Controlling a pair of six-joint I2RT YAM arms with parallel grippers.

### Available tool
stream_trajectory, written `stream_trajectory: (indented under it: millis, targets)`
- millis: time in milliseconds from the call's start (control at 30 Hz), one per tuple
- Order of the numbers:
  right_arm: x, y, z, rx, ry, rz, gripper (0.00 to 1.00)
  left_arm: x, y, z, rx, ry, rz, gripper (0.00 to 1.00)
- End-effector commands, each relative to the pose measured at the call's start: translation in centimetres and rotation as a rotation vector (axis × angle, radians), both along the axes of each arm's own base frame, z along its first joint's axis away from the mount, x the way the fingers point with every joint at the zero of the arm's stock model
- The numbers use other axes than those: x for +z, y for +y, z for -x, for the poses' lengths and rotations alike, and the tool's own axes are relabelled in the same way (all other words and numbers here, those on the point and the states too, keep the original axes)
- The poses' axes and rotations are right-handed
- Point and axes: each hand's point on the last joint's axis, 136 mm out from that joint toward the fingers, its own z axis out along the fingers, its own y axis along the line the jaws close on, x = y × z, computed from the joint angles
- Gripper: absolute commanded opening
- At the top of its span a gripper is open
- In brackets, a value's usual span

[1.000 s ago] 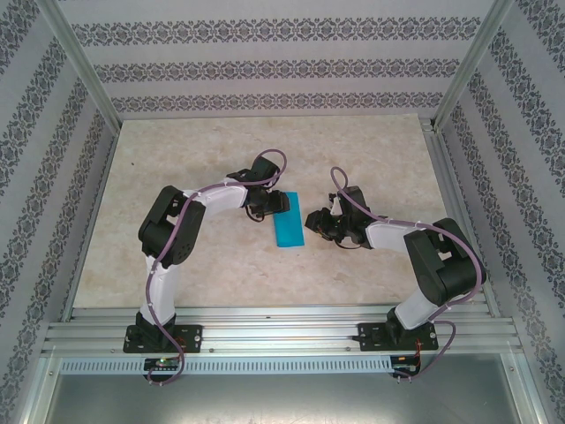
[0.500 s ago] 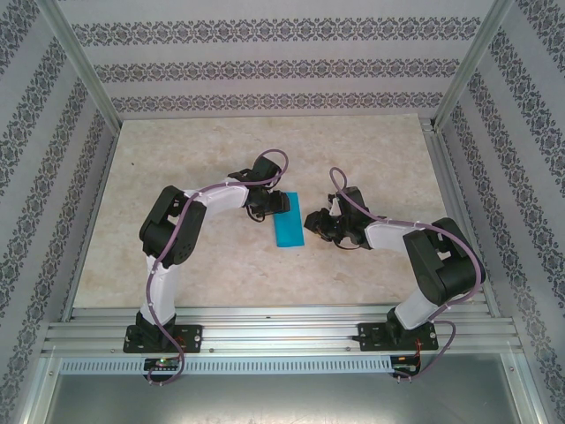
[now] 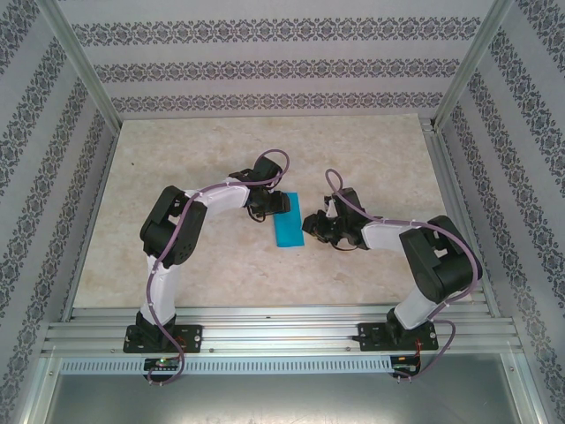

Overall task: Fold a paper plane with a square sheet of paper (fold left side to right side)
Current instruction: Hold the square sheet of paper at the center of the table.

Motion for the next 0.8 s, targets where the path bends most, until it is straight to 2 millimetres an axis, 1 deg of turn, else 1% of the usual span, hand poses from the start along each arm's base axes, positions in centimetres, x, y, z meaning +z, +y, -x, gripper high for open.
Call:
stream_trajectory:
  millis: [0, 233, 467, 767]
  targets:
    - [1.0, 1.3, -0.8, 0.012, -0.024, -0.035, 0.21, -7.5, 1.2, 3.3, -0.033, 0.133, -0.129, 0.54]
    - [0.7, 2.2, -0.6, 0.031, -0.013, -0.041, 0.18, -7.4, 1.2, 3.3, -0.036, 0.133, -0.132, 0.54]
    - [0.0, 2.4, -0.5, 0.036, 0.003, -0.031, 0.18, -7.4, 1.1, 3.3, -0.039, 0.131, -0.132, 0.54]
    - [-1.1, 2.0, -0.4, 0.035, 0.029, 0.023, 0.18, -7.4, 1.1, 3.3, -0.038, 0.132, -0.134, 0.54]
